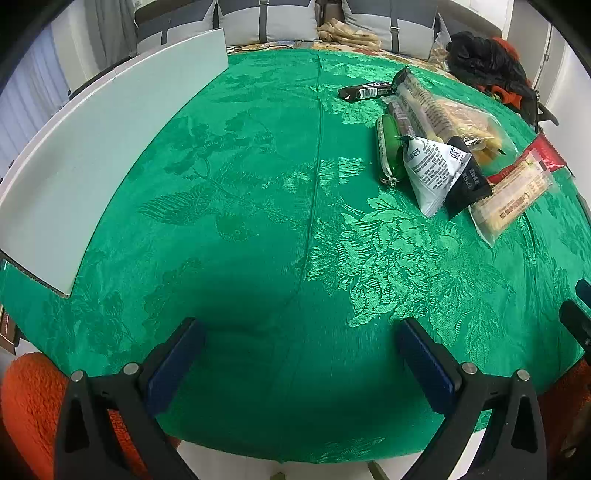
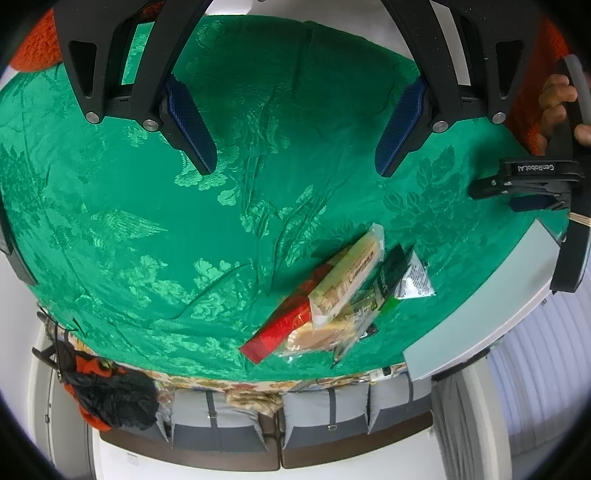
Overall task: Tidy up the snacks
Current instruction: 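Move the left gripper to the green cucumber-shaped snack and grasp it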
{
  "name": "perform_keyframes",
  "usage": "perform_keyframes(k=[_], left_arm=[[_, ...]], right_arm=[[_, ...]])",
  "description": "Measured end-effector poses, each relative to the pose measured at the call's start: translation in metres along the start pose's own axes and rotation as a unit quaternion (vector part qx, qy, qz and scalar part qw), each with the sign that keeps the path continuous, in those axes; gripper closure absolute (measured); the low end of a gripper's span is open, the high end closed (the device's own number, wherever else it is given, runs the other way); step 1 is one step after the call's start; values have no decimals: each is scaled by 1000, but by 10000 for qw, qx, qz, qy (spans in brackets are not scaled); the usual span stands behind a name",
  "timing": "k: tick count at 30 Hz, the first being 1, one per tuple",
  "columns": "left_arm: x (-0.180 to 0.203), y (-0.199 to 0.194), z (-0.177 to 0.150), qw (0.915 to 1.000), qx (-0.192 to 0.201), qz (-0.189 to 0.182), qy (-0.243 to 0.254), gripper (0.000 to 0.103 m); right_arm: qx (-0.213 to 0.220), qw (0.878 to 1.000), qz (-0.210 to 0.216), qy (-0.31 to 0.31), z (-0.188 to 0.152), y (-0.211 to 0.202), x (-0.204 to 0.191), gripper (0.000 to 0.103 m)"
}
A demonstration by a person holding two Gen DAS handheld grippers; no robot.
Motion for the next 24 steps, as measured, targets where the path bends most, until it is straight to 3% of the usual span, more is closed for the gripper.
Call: perform_keyframes(k=[18, 24], left_arm=[[-2, -7, -8, 9990, 381, -123, 214, 0], [-3, -5, 1, 9995, 32, -259, 191, 0]], right_arm=[[-209, 9998, -33, -55, -4, 9, -2, 13], [-303, 9995, -71, 9, -5, 14, 1, 13]])
Point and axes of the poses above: each gripper's, at about its wrist camera, not at the fingertips, and y roughly the way its jaws point, x to its right, z to its top, the point moved 2 cm from there along y, roughly the way its jaws point, and after that the axes turned 3 degrees about x, right-handed, at the moved point
